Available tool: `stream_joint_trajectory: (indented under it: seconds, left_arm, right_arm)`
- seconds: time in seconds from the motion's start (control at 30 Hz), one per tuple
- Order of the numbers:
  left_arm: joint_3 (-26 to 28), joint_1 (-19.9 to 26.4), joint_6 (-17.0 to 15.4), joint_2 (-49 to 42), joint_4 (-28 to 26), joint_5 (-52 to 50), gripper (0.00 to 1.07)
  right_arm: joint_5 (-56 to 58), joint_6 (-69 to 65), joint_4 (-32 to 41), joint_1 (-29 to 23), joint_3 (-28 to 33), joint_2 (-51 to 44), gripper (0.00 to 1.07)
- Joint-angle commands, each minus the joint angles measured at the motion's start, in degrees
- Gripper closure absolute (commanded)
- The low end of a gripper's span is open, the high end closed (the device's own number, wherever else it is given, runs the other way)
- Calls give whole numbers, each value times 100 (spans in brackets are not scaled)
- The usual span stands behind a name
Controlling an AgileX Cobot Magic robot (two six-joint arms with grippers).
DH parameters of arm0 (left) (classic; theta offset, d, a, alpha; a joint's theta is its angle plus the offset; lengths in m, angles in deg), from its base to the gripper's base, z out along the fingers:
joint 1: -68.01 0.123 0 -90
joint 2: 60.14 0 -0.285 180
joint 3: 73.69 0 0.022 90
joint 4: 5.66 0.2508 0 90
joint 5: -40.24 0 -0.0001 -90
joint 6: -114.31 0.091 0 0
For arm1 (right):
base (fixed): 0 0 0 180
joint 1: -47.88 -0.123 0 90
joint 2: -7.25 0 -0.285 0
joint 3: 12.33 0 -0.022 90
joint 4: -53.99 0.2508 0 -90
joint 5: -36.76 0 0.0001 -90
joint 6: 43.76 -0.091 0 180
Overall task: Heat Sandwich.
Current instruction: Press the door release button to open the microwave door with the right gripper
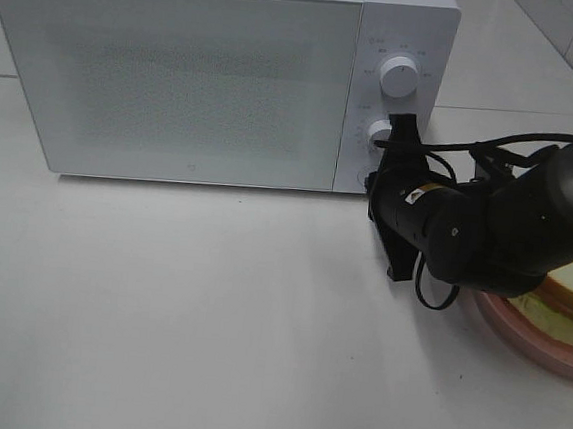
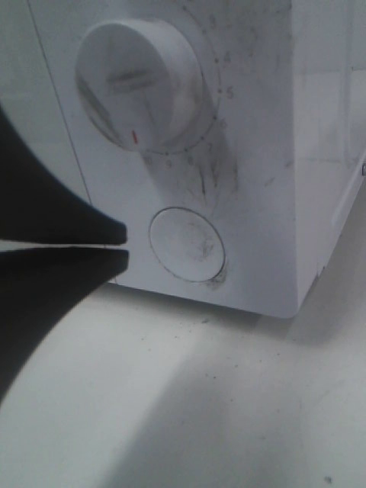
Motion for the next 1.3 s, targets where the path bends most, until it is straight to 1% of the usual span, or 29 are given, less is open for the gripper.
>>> stream_joint_trajectory:
  seconds: [0.03,0.43,0.67,0.73,0.97,1.07,1.3]
  left_arm:
    - [0,-17,-34,-126,11,-63,9]
    - [0,-17,-34,-126,11,-63,9]
    - [0,-17,-34,-126,11,-63,9]
    - [0,-17,-34,-126,11,-63,9]
    - [0,-17,-34,-126,11,-63,9]
    - [0,-17,-34,-126,11,-63,9]
    - [0,-17,-34,-126,11,-63,9]
  right_arm:
    - [57,-69,-74,103,-264,212,106]
    - [63,-269,-69,338,-676,584,106]
    - [-40,-321,-74,493,-722,596,106]
    - [-34,-332,-97,498,-722,596,107]
    - [-34,-413,-138,498,-722,602,107]
    - [29,-796,-350,498,-722,602,107]
    - [34,-808,-355,498,-773,602,107]
